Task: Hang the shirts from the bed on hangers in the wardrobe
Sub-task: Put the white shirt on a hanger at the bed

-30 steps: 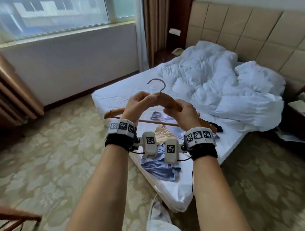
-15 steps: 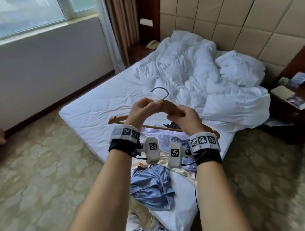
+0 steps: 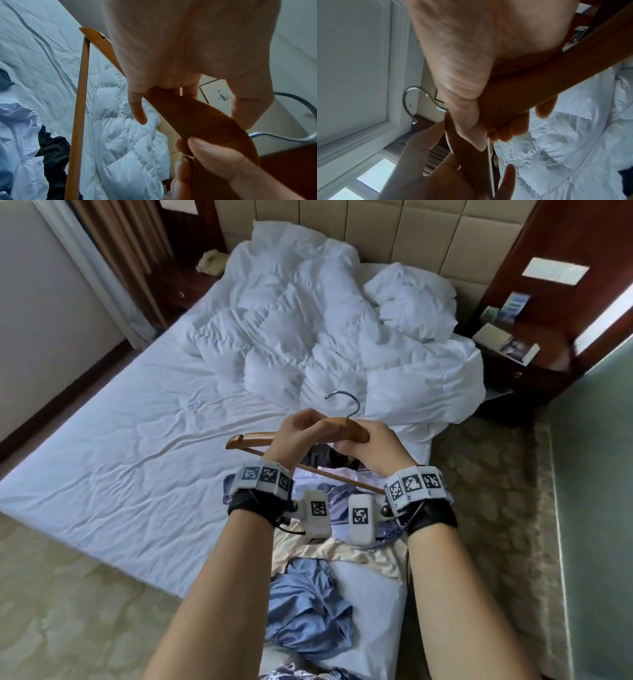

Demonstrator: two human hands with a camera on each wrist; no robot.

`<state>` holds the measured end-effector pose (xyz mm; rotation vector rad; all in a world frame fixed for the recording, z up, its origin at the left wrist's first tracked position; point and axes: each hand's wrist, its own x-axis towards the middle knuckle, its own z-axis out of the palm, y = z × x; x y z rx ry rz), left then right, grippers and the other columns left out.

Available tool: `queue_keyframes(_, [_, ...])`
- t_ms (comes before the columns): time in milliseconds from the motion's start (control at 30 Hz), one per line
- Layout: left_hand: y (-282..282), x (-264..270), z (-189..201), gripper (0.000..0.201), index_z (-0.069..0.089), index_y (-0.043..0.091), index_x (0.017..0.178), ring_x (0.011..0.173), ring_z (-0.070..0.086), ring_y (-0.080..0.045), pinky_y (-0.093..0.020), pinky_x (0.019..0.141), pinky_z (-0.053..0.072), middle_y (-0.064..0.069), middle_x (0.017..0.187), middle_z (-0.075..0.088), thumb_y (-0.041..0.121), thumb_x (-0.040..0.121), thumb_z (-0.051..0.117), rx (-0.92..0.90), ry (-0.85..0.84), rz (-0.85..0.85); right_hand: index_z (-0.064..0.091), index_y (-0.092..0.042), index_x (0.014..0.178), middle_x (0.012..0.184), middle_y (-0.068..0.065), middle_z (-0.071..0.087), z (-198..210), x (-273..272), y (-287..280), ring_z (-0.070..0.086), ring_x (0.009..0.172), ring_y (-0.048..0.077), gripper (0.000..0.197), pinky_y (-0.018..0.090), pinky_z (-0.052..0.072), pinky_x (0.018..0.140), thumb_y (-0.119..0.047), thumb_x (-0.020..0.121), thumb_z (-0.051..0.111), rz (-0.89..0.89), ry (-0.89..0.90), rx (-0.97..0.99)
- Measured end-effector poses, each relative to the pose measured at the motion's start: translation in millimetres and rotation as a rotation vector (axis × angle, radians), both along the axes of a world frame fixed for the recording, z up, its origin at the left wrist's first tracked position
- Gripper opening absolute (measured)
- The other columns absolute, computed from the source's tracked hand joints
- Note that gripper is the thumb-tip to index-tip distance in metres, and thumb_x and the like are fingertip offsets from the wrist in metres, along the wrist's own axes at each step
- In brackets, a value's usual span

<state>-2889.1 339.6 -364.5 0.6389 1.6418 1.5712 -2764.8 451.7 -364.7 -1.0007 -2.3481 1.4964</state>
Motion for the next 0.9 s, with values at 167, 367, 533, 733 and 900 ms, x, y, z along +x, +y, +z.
queue_keyframes(167, [26.4,-45.4,-31.9,0.029,0.069,0.005,0.095,0.098,0.068,-0.037,-0.048,0.093,0.052,-0.022,0.096,0.071,0.029,0.080,0.076,-0.064,0.044,-0.133,0.074,-0.026,0.087,0.086,-0.001,0.076,-25.8,-30.9,18.3,0.071,0.090,0.022,0.012,0.047,0.056,0.088,-0.020,0.077,0.076,-0.128,-0.040,-0.055])
queue_keyframes(367, [33.5,-113.9,-93.9,0.029,0.068,0.021,0.101,0.101,0.065,-0.021,-0.034,0.080,0.057,-0.014,0.110,0.067,0.036,0.076,0.072,-0.205,-0.031,-0.080,0.070,-0.020,0.090,0.079,-0.002,0.068,-77.4,-69.6,28.5,0.064,0.081,0.019,0.015,0.035,0.051,0.081,-0.014,0.077,0.077,-0.265,-0.178,-0.082])
queue_keyframes(533, [22.9,-152.9,-159.2,0.007,0.064,0.015,0.098,0.098,0.060,-0.020,-0.040,0.085,0.051,-0.010,0.106,0.062,0.015,0.097,0.057,-0.378,-0.371,-0.047,0.067,-0.012,0.101,0.089,0.005,0.066,-124.8,-95.4,27.2,0.059,0.083,0.021,0.019,0.025,0.046,0.069,-0.010,0.083,0.071,-0.325,-0.310,-0.138])
queue_keyframes(733, [-10.6,-175.3,-240.4,0.013,0.061,0.007,0.091,0.095,0.059,-0.024,-0.035,0.075,0.050,-0.008,0.099,0.064,0.015,0.096,0.052,-0.628,-0.712,0.172,0.062,-0.010,0.103,0.090,0.009,0.070,-185.7,-124.5,18.7,0.066,0.073,0.023,0.026,0.025,0.057,0.065,-0.009,0.081,0.076,-0.349,-0.411,-0.215])
queue_keyframes(900, [-31.5,-178.7,-288.0,0.013,0.055,0.006,0.098,0.076,0.058,-0.019,-0.033,0.062,0.049,-0.005,0.087,0.058,0.014,0.098,0.046,-0.731,-0.778,0.318,0.054,-0.022,0.105,0.088,0.004,0.063,-227.3,-146.0,12.2,0.060,0.076,0.026,0.030,0.038,0.054,0.074,-0.006,0.083,0.067,-0.307,-0.485,-0.292])
